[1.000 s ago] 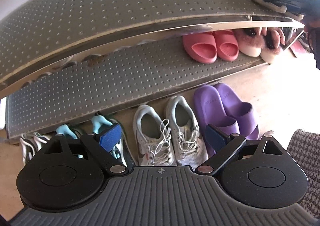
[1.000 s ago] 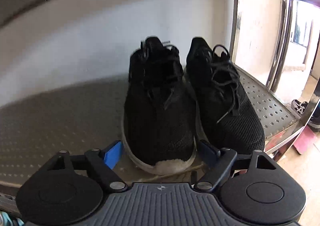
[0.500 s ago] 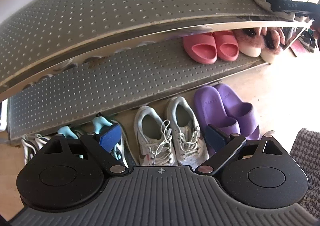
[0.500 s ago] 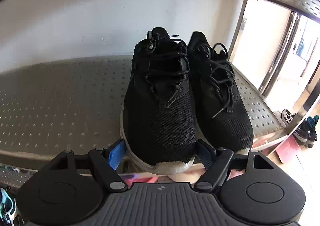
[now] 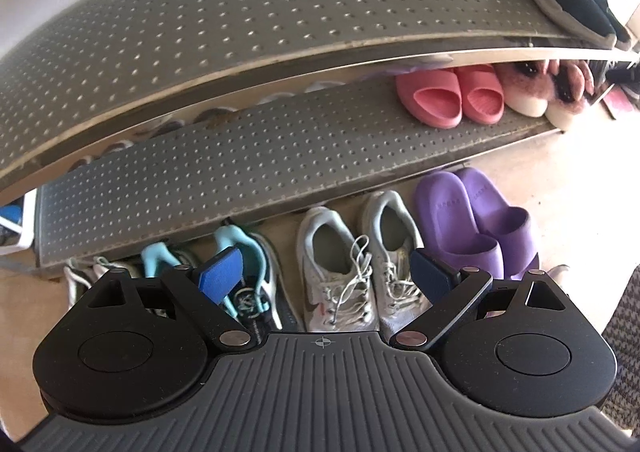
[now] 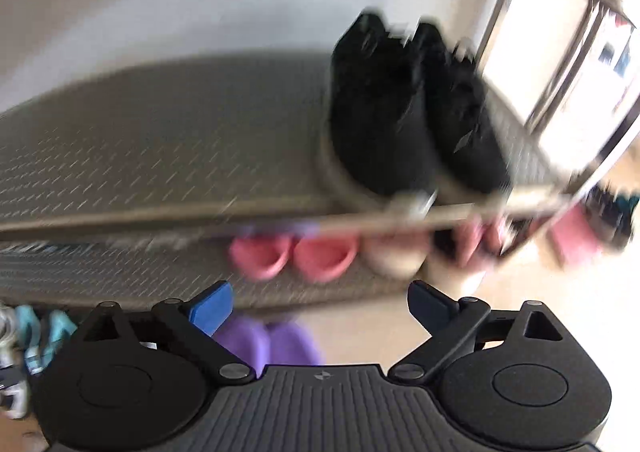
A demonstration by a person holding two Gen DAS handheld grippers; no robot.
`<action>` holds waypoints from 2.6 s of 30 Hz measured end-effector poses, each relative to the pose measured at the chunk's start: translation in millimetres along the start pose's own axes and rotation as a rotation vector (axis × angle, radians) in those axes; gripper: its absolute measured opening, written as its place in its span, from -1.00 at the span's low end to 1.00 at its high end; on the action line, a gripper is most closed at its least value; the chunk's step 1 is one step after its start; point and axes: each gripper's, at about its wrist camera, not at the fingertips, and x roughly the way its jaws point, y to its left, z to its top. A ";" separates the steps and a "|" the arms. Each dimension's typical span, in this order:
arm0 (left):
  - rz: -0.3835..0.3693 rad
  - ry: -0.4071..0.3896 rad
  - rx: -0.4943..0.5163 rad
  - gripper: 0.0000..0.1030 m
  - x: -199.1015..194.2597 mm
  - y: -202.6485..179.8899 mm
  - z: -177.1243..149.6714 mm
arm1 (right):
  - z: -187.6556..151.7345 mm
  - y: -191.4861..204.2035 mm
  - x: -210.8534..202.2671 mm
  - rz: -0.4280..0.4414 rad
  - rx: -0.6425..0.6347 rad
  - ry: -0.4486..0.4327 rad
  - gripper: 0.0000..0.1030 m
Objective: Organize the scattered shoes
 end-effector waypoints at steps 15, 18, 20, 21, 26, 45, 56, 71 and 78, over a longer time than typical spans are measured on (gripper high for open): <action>-0.027 0.060 -0.009 0.83 10.2 6.3 -5.0 | -79.3 66.4 173.5 -0.037 -0.367 0.528 0.18; -0.032 0.073 0.002 0.83 15.2 2.7 -3.5 | -84.2 69.7 200.9 -0.028 -0.383 0.575 0.18; -0.028 0.087 0.011 0.83 20.6 -0.2 -3.0 | -88.2 74.2 222.4 -0.033 -0.406 0.609 0.18; -0.027 0.091 0.013 0.83 22.4 -0.5 -3.1 | -91.4 77.7 233.4 -0.035 -0.426 0.629 0.18; -0.022 0.114 0.024 0.83 31.2 -2.4 -4.7 | -109.4 87.9 270.1 -0.056 -0.538 0.711 0.18; 0.006 0.030 0.039 0.83 7.9 7.1 -3.8 | -97.9 57.7 182.8 0.009 -0.340 0.686 -0.69; 0.003 -0.089 0.017 0.83 -34.0 10.0 -11.5 | -29.2 21.3 -18.6 0.053 -0.147 0.227 -0.99; -0.007 -0.025 0.035 0.83 -12.1 8.4 -8.1 | -70.0 9.9 74.9 -0.050 -0.077 0.407 0.37; -0.008 0.049 0.080 0.84 12.1 -8.6 -9.3 | -88.4 -92.8 117.1 -0.229 0.226 0.340 0.75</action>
